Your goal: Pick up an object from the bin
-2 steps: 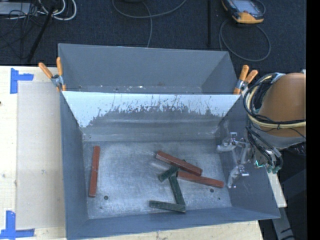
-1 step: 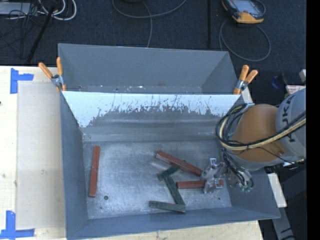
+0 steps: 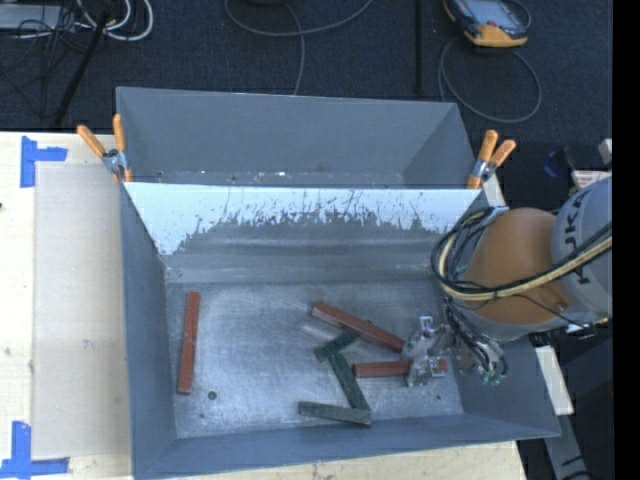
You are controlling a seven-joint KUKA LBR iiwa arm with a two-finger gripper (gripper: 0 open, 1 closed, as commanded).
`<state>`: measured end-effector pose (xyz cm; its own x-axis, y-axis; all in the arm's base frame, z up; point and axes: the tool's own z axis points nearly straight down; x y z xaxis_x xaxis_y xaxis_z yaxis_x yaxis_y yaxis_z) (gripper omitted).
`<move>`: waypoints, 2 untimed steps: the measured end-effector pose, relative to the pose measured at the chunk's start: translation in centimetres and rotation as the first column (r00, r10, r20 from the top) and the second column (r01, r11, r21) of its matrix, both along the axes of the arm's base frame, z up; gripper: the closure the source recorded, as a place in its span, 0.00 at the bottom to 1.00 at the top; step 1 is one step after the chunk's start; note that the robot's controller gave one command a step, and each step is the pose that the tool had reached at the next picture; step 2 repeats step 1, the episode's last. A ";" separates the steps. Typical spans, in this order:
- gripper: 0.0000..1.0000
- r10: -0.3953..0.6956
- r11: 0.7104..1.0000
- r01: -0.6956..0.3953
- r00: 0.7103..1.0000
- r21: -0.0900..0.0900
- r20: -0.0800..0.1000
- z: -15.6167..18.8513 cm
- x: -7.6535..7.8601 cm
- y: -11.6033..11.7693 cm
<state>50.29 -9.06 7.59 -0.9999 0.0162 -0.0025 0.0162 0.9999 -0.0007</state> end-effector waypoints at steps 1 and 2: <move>1.00 0.035 0.999 -0.035 0.999 0.000 0.004 17.9 0.6 1.8; 1.00 0.035 0.999 -0.035 0.999 0.000 0.004 17.9 0.6 1.8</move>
Offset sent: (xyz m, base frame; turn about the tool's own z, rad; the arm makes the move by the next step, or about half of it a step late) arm 0.0000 0.0000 0.0000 0.0000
